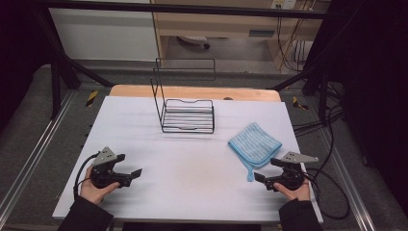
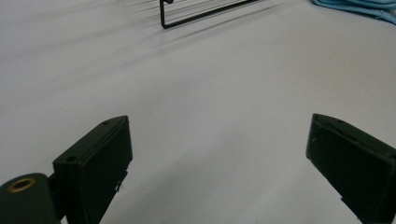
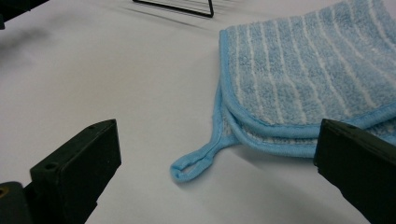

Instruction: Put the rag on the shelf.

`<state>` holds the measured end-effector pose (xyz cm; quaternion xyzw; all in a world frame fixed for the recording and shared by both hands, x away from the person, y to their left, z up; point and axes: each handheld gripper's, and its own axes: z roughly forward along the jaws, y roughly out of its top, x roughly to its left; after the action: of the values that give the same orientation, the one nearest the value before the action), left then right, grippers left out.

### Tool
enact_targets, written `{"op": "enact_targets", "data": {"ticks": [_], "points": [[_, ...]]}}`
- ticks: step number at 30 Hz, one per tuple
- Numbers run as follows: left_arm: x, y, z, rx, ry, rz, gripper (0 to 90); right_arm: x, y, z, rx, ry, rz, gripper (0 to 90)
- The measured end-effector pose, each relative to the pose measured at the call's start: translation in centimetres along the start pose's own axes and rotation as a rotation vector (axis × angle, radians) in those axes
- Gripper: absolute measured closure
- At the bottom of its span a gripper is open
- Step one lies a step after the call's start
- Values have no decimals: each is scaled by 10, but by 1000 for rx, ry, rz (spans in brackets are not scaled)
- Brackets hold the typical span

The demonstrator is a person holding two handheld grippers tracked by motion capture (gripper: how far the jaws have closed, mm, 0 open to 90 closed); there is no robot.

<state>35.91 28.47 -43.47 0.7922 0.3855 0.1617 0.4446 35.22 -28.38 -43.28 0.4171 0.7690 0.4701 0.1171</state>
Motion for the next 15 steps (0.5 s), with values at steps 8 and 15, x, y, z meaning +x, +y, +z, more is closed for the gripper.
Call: {"op": "enact_targets", "data": {"ticks": [8,15], "points": [[0,0,0,0,1,2,72,2,1,1,5,-8,-3,13],[0,-1,0,3,5,4,72,6,3,6,11,-26,-7,14]]}}
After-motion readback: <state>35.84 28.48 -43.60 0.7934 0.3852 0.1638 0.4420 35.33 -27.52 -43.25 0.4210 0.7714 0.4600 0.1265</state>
